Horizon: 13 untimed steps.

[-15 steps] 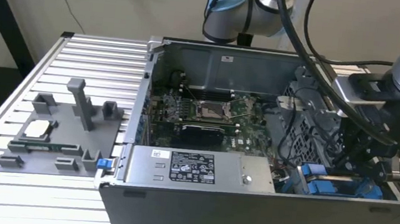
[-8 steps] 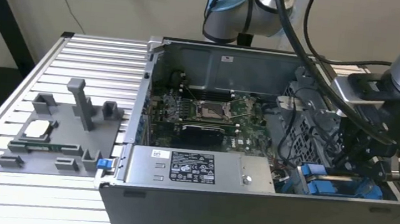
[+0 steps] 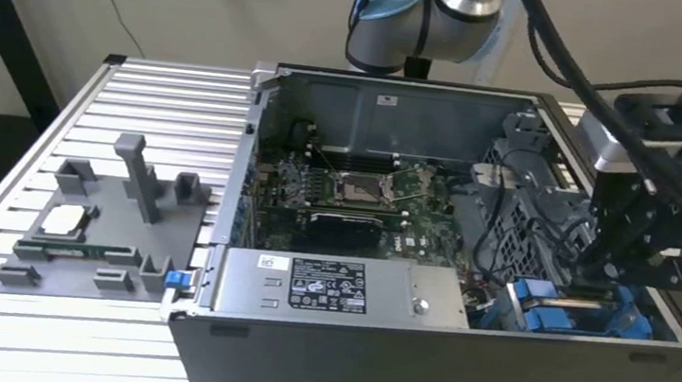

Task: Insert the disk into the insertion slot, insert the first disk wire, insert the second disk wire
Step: 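Insert the second disk wire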

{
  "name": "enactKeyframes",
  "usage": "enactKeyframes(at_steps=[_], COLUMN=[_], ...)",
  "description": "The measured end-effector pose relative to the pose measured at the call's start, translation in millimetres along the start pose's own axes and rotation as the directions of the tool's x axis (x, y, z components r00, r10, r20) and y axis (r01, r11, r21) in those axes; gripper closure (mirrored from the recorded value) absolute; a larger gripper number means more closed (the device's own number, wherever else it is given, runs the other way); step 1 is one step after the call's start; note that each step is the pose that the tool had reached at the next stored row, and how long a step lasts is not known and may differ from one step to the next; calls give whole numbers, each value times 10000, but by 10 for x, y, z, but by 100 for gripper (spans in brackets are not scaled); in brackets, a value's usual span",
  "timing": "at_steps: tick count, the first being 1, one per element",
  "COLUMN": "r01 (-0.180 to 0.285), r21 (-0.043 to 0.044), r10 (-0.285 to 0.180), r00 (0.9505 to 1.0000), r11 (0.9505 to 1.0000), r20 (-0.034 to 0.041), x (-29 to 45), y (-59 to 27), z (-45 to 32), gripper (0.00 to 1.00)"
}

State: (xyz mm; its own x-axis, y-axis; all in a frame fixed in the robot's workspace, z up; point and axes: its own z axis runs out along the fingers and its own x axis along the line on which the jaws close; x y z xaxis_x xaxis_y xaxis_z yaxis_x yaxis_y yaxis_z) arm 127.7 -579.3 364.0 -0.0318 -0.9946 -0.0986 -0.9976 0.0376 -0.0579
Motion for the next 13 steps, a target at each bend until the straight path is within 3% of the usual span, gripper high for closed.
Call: enactKeyframes(at_steps=[4,13], r01=[-1,-12], r21=[-13,-26], r10=[1,12], r00=[10000,10000], r11=[10000,10000], r20=[-5,-20], x=[-11,-11], y=[-6,-8], z=[-110,-125], gripper=[0,0])
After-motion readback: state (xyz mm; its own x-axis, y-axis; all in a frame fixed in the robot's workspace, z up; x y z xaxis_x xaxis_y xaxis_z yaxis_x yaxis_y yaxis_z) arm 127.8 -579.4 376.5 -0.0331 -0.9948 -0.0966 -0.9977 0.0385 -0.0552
